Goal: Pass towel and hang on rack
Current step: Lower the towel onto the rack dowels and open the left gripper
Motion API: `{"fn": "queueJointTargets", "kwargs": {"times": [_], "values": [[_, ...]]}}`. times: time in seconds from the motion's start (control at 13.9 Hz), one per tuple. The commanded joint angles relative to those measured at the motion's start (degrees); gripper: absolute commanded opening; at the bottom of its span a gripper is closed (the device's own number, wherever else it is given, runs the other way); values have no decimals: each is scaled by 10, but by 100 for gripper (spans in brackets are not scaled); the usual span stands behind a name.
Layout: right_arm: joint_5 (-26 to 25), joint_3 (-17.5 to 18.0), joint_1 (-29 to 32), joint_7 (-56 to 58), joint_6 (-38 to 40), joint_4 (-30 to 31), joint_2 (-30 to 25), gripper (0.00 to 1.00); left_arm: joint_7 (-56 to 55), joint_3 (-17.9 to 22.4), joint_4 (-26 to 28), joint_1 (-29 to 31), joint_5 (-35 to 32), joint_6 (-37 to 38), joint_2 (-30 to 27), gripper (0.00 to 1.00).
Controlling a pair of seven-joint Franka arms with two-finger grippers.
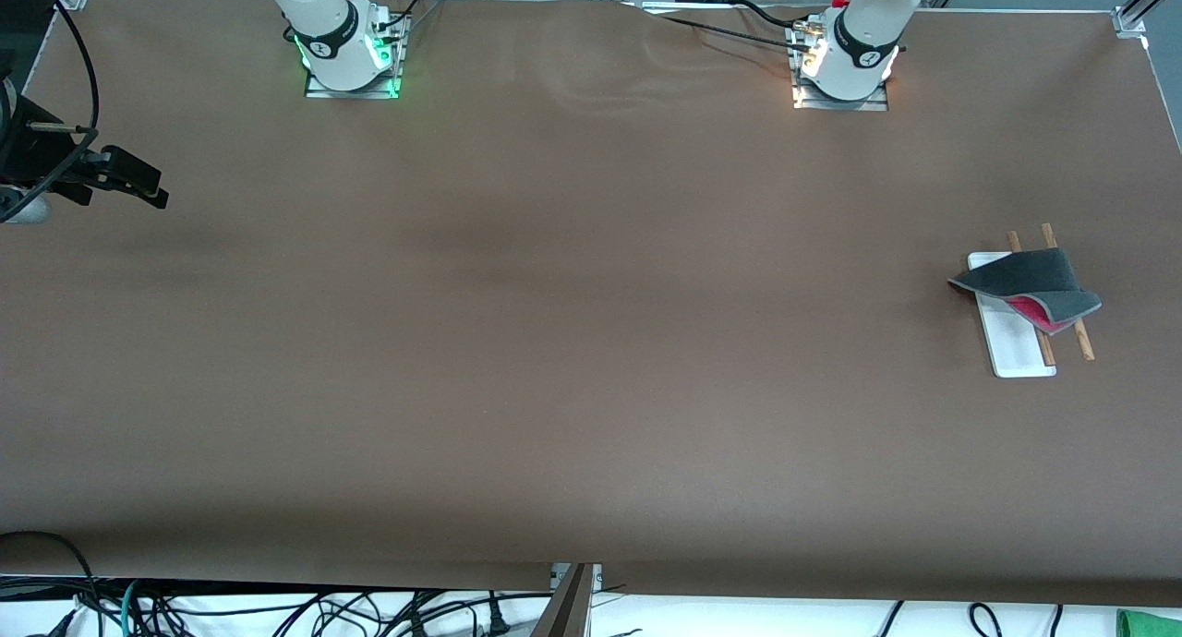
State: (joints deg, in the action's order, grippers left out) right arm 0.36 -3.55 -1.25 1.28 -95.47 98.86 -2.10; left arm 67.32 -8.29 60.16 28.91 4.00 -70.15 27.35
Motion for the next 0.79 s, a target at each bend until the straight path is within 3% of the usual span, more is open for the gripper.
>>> {"fn": "queueJointTargets", "kwargs": {"times": [0.0,0.72], "values": [[-4,3,-2,20,-9,-3,1,100,-76,7,17,-67,-27,-1,-28,100],[-3,3,-3,26,-9,-4,6,100,-333,7,22,-222,-60,-6,-38,100]]}}
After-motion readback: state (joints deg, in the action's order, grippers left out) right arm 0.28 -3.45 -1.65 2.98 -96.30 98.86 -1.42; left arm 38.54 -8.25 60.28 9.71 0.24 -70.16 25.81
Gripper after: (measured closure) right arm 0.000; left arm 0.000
